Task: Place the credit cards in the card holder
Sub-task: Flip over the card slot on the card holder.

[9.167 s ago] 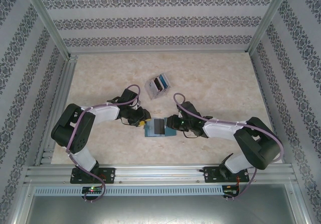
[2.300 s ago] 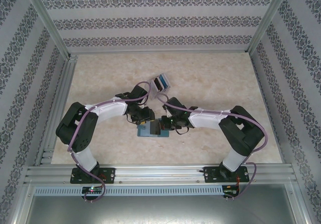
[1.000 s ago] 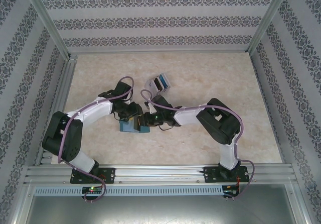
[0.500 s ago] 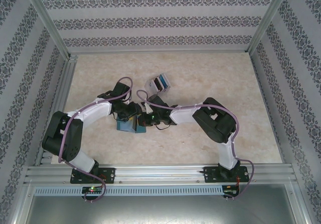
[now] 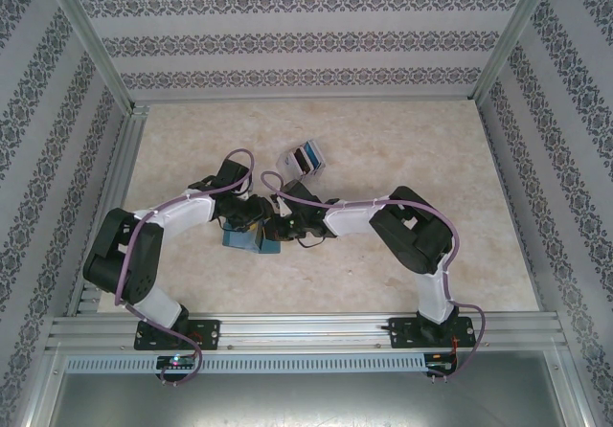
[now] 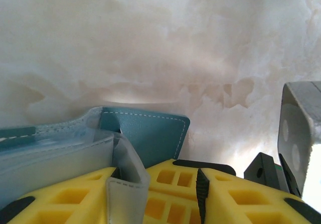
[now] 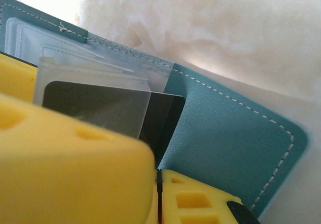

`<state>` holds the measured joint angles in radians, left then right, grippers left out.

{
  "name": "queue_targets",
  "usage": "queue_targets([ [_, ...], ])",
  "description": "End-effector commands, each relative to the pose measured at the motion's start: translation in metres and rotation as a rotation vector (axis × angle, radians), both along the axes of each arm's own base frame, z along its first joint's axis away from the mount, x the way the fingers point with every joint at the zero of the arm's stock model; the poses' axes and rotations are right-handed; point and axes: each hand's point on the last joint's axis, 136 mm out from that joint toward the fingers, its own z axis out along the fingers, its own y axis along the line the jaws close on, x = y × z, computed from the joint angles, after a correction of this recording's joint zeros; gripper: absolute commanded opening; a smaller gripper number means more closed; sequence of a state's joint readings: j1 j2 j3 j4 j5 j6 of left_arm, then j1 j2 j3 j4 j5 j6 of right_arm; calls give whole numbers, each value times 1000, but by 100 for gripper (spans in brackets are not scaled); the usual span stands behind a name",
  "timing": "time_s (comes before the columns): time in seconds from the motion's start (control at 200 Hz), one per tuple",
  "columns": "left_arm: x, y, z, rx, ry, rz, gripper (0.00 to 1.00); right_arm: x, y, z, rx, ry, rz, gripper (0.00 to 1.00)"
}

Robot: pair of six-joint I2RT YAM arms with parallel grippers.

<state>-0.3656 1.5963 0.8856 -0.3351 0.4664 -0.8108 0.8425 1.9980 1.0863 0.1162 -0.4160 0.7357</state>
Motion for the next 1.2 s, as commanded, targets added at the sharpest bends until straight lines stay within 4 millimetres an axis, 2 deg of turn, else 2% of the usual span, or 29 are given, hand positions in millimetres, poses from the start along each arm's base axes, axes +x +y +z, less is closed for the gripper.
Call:
queue_targets([
  [0.0,-23,-15,-13,1,75,-87,46,-37,-42,-66,-226,150,-18,11],
  [0.12,-22,-16,-15,2,79,-95,46,-37,-34,-59,-146,154,-17,14],
  [0.24,-25,-2,-21,68,93,-96,46,-35,-30,-45,-67,137,-33,17],
  [0.355,-25,4,-14,65,80,-78,46,-31,-29,-39,-31,129,-47,18],
  [0.455,-25,5,-2,66,58,-77,46,-29,-27,-46,-43,141,-44,18],
  [0.62,-23,16,19,137,19,-90,47,-30,-34,-68,-125,164,-62,18],
  [0.764,-23,20,28,147,8,-92,47,-32,-40,-78,-169,179,-71,18],
  [1.054,-28,5,14,45,46,-71,47,-32,-42,-79,-188,179,-79,19],
  [1.134,-30,2,7,25,63,-65,47,-31,-40,-73,-156,176,-81,19],
  [1.194,-32,-5,-1,-4,84,-73,47,-30,-33,-62,-101,165,-71,19],
])
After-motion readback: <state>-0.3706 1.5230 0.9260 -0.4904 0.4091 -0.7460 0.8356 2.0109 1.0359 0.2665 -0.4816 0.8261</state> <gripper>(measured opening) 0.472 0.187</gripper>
